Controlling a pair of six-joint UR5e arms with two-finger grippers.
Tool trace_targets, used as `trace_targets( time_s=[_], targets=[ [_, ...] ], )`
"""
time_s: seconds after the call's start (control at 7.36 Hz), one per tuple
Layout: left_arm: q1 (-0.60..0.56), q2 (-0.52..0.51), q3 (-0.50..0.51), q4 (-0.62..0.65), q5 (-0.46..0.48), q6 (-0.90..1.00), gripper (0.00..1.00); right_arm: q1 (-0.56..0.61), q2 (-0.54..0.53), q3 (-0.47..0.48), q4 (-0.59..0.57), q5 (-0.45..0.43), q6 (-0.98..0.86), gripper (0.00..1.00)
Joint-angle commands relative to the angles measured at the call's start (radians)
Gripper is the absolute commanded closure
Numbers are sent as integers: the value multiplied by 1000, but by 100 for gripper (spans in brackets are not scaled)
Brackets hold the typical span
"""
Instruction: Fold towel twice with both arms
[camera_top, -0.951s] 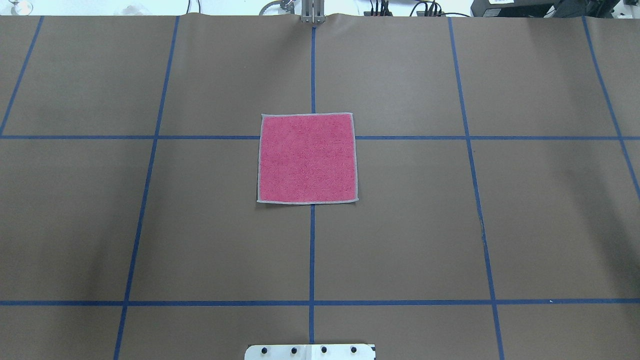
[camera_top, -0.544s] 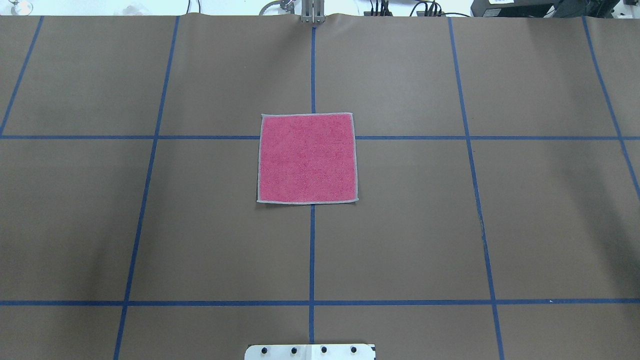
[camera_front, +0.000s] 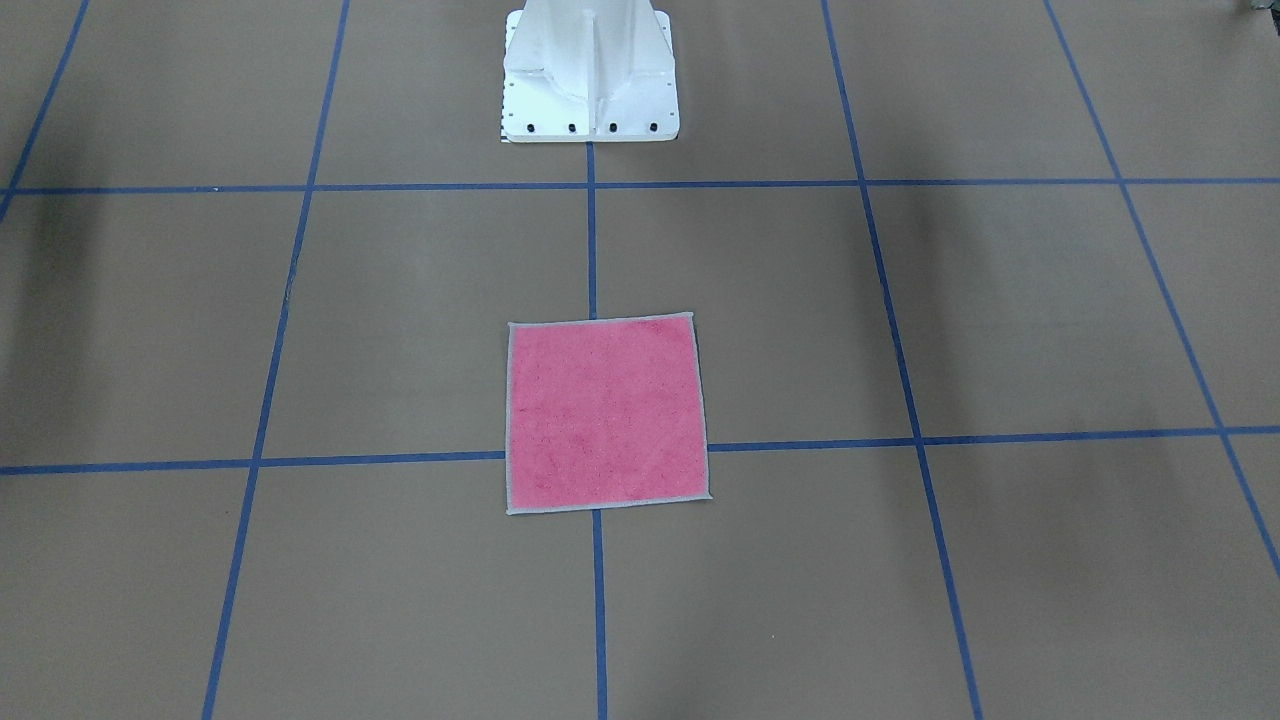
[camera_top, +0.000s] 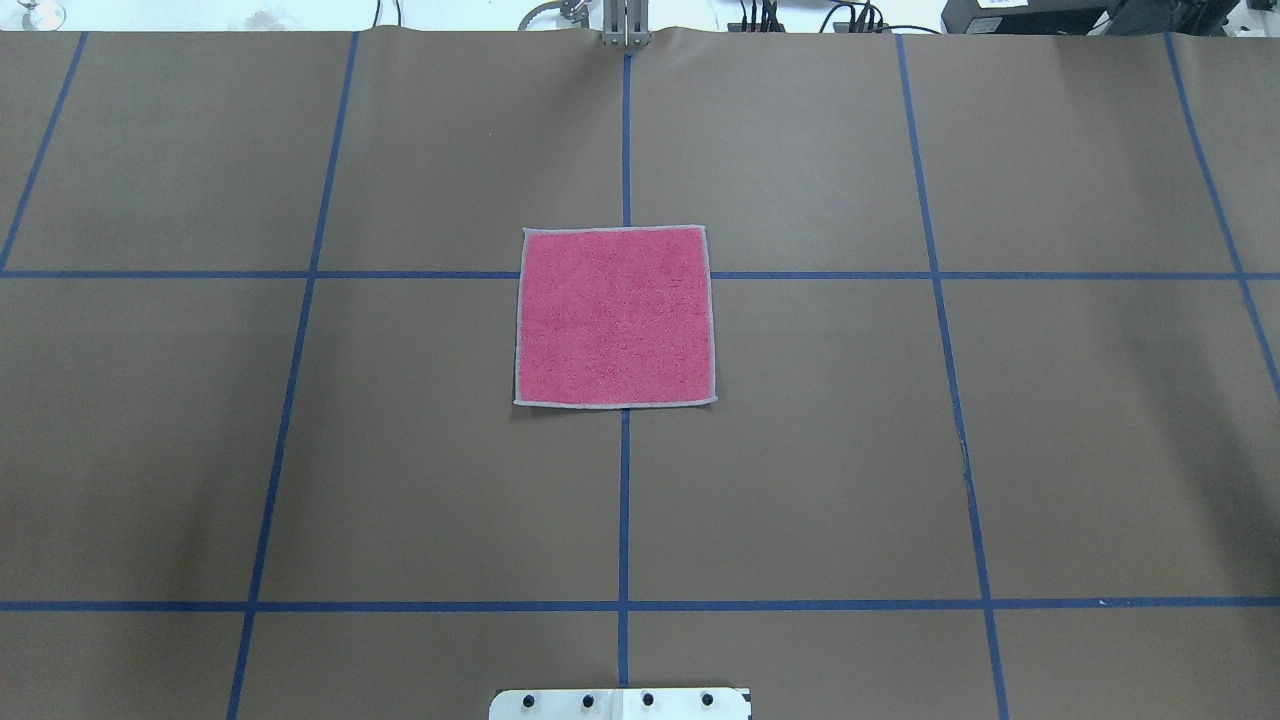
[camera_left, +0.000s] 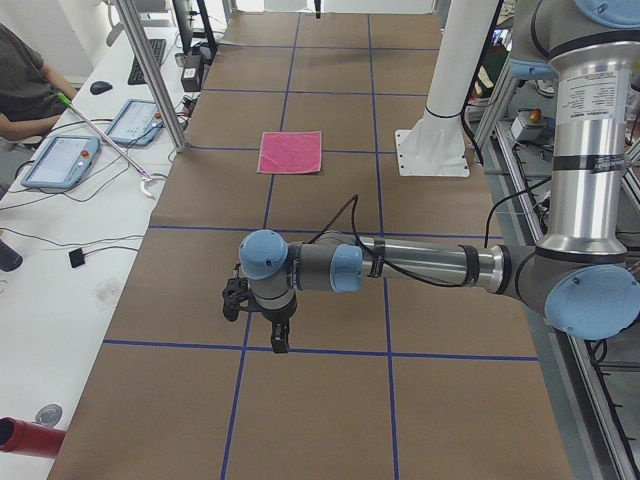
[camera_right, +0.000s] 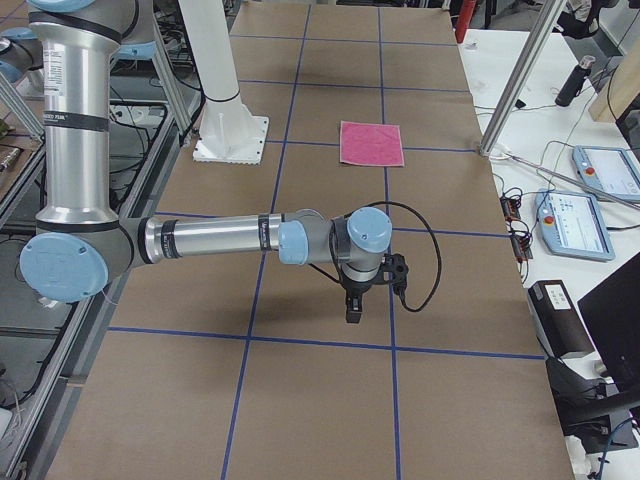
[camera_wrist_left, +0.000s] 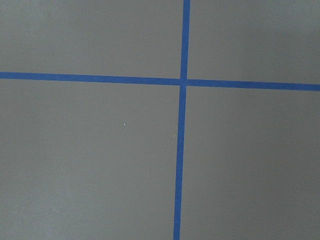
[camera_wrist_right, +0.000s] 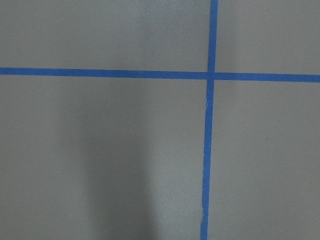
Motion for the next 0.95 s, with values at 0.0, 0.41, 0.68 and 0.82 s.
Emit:
trace_targets(
  time_s=[0.0, 0.41, 0.68, 0.82],
  targets=[
    [2, 6, 1, -3, -3, -3, 0, 0, 0, 2, 0, -2, 0, 0],
    [6, 2, -25, 0, 0, -108, 0, -3, -1, 5, 2, 0, -4, 0],
    [10, 5, -26, -4, 0, -132, 0, -11, -5, 3, 2, 0, 2, 0],
    [10, 5, -28, -12, -5, -134, 0, -11, -5, 12, 2, 12, 2, 0]
  ],
)
